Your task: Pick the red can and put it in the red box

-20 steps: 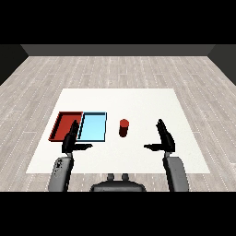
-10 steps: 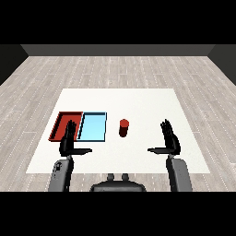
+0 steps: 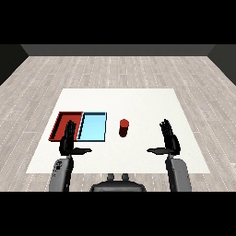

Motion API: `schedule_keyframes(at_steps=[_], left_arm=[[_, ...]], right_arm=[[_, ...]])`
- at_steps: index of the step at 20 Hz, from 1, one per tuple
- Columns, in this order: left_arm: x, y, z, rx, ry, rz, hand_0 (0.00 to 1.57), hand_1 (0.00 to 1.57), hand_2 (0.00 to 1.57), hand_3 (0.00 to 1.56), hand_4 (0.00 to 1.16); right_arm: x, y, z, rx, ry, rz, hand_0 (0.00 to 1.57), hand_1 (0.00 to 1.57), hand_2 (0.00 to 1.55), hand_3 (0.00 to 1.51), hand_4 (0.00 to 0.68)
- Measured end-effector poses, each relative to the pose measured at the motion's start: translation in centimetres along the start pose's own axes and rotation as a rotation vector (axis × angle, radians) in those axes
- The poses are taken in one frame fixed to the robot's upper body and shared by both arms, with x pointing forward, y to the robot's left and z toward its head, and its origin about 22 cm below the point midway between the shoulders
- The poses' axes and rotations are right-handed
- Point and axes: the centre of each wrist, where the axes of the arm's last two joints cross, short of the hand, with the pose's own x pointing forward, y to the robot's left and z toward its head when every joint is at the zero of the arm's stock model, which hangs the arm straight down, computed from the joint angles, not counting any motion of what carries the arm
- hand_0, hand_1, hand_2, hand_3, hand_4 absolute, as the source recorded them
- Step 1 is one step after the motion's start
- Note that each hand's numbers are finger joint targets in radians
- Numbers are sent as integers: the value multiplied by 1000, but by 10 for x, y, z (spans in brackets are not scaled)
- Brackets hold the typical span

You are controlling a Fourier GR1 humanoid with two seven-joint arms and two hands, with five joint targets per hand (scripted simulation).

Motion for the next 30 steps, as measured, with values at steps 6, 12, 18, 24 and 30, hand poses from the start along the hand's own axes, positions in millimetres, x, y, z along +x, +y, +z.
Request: schedule_keyframes(at_steps=[6,12,18,24,30], left_arm=[[1,2,1,5,-8,-7,0,0,0,0,0],[7,0,0,10,-10,-11,0,0,0,0,0],[5,-4,0,11,-18,-3,0,0,0,0,0],[10,0,-1,19,-24,-5,0,0,0,0,0],[4,2,4,17,-25,1,0,0,0,0,0]], right_arm=[[-7,9,-5,5,20,-30,0,0,0,0,0],[-10,15,-25,4,47,-76,0,0,0,0,0],[-18,27,-38,29,70,-104,0,0,0,0,0],[-35,53,-48,45,90,-141,0,0,0,0,0],[-46,66,-49,62,111,-178,0,0,0,0,0]])
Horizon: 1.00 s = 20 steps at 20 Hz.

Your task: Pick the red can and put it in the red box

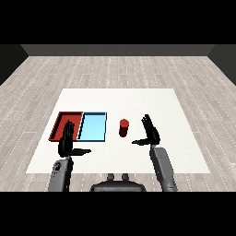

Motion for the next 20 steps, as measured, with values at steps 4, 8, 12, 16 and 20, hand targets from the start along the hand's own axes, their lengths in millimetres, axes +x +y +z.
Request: schedule_keyframes(at_steps=[4,8,12,16,20], left_arm=[[6,7,-6,4,1,7,0,0,0,0,0],[3,2,-7,5,2,19,0,0,0,0,0],[-1,8,-5,14,0,26,0,0,0,0,0],[2,8,-7,15,4,33,0,0,0,0,0],[7,7,-13,17,5,30,0,0,0,0,0]], right_arm=[[-13,12,-4,-2,11,-4,0,0,0,0,0],[-25,17,-11,-7,10,0,0,0,0,0,0],[-33,22,-14,2,18,-3,0,0,0,0,0],[-40,29,-13,3,34,-12,0,0,0,0,0],[-52,34,-14,-1,40,-20,0,0,0,0,0]])
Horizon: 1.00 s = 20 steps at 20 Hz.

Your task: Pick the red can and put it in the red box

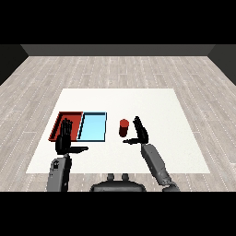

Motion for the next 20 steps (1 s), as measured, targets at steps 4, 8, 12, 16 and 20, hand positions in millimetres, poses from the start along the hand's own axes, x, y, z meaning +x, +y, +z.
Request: schedule_keyframes(at_steps=[4,8,12,16,20], left_arm=[[-1,-3,3,-4,0,1,0,0,0,0,0],[1,-1,6,-5,4,2,0,0,0,0,0],[-1,1,0,-2,4,4,0,0,0,0,0],[1,1,5,6,-5,2,0,0,0,0,0],[1,-4,4,6,-7,4,0,0,0,0,0]], right_arm=[[-8,6,-8,3,4,-18,0,0,0,0,0],[-14,6,-9,0,15,-39,0,0,0,0,0],[-22,5,-14,-5,28,-46,0,0,0,0,0],[-16,13,-26,-2,37,-44,0,0,0,0,0],[-22,20,-34,5,41,-41,0,0,0,0,0]])
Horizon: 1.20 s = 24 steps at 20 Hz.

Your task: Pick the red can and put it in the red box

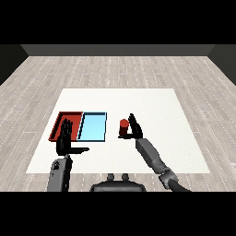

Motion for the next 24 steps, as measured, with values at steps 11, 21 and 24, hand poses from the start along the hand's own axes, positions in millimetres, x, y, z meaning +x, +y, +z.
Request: schedule_keyframes(at_steps=[11,21,24], left_arm=[[-3,6,1,2,-5,8,0,0,0,0,0],[3,11,-6,14,-5,-6,0,0,0,0,0],[1,11,-4,17,-10,-6,0,0,0,0,0]], right_arm=[[1,12,-17,6,29,9,0,0,0,0,0],[-1,19,-27,14,56,9,0,0,0,0,0],[-1,23,-28,19,61,15,0,0,0,0,0]])
